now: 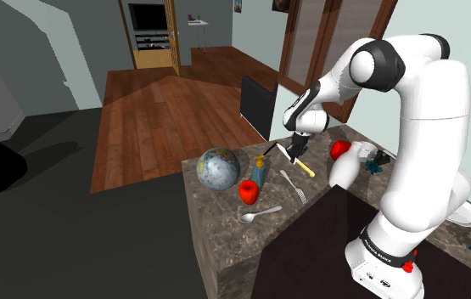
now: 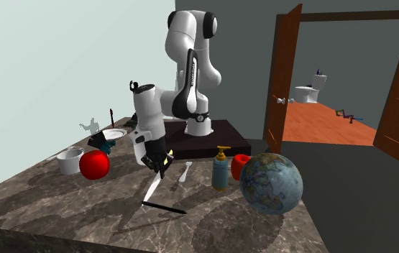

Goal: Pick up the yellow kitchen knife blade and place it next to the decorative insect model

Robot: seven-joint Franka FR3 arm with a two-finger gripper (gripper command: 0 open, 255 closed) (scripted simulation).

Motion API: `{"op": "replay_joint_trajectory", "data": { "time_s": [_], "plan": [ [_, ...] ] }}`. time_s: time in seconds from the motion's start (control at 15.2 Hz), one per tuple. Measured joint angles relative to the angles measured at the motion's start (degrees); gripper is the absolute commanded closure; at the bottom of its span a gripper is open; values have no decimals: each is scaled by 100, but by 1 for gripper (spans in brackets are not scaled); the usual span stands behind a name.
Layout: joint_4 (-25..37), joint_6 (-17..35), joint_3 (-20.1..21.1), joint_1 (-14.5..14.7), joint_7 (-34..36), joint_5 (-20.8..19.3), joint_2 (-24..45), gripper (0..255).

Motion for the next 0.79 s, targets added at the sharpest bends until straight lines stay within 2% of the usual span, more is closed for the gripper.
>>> {"op": "replay_joint_trajectory", "data": {
  "time_s": [0.79],
  "plan": [
    [-67,-722,-313,206,395,-517,-836,255]
  ]
}}
